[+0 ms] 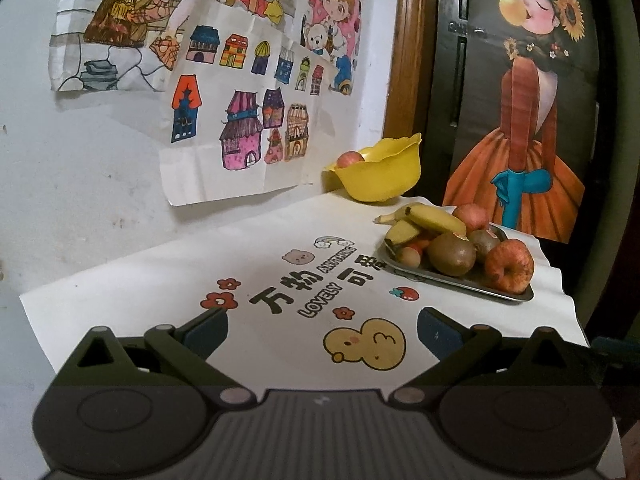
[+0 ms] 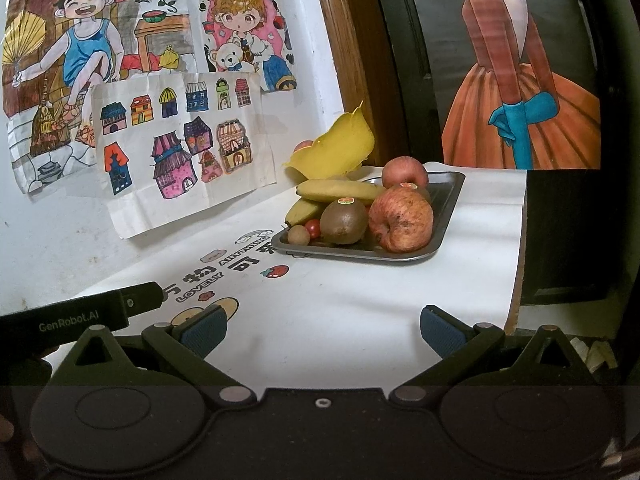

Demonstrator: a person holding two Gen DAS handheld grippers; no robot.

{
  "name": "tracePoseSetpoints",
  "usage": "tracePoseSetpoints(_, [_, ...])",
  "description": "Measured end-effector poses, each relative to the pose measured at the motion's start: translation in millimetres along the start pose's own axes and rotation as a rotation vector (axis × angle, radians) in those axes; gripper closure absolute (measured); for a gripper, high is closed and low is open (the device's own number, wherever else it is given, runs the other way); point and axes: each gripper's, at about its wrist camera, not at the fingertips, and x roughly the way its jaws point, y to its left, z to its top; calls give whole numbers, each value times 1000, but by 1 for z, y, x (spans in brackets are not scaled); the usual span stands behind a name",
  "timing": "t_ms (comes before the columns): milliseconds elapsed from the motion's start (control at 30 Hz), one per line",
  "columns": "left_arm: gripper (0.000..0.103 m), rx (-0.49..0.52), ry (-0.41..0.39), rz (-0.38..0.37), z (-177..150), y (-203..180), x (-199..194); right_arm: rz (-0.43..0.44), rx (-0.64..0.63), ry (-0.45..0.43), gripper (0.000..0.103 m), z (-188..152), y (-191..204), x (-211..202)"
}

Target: Organize fruits

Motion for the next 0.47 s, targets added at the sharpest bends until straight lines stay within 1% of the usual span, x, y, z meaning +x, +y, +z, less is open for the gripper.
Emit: tracePoseSetpoints(467, [0,3,-2,2,-1,-1,0,-1,4,1,1,0,0,0])
